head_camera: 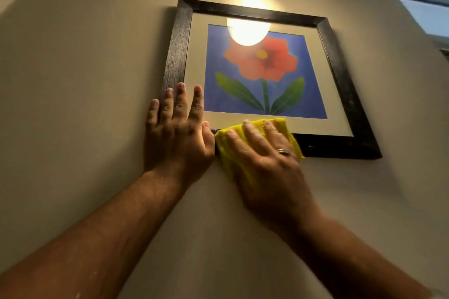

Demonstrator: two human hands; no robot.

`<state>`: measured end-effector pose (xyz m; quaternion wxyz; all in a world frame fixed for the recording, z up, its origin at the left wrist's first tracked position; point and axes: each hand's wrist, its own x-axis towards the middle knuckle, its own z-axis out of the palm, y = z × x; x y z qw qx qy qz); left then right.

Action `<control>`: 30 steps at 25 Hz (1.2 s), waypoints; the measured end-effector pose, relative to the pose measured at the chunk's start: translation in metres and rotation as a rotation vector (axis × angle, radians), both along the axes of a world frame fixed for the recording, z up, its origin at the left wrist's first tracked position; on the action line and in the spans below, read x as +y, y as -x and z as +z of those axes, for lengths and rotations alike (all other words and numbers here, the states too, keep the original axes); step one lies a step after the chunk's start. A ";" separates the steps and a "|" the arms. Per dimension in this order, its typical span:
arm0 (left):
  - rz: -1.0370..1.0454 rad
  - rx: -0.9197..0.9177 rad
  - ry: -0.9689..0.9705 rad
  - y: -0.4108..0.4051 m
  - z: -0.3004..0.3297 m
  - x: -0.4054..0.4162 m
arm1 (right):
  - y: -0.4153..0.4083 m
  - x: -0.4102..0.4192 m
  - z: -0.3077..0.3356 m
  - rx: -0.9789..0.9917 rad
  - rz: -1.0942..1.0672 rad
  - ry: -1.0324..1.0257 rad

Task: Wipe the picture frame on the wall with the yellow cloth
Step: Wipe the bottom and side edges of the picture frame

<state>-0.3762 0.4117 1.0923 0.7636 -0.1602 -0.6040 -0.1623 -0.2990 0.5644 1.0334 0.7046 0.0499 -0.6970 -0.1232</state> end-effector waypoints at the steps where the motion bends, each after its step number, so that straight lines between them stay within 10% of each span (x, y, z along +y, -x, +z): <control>1: 0.014 -0.010 0.005 -0.002 0.000 0.000 | 0.003 -0.001 -0.003 -0.013 0.003 -0.048; 7: 0.061 -0.024 -0.010 -0.007 -0.003 0.001 | -0.031 0.065 0.004 0.047 -0.054 0.173; 13: 0.107 -0.040 -0.017 -0.008 -0.004 0.001 | -0.019 0.022 0.022 -0.063 -0.081 -0.115; 20: 0.043 -0.032 0.020 -0.007 -0.005 0.001 | -0.046 0.088 0.018 0.058 0.004 0.360; 26: 0.022 -0.047 0.121 -0.006 -0.008 -0.008 | 0.004 -0.001 0.011 -0.011 0.036 -0.044; 30: 0.048 -0.070 0.212 -0.008 -0.011 -0.015 | -0.023 0.095 0.003 0.060 -0.010 0.237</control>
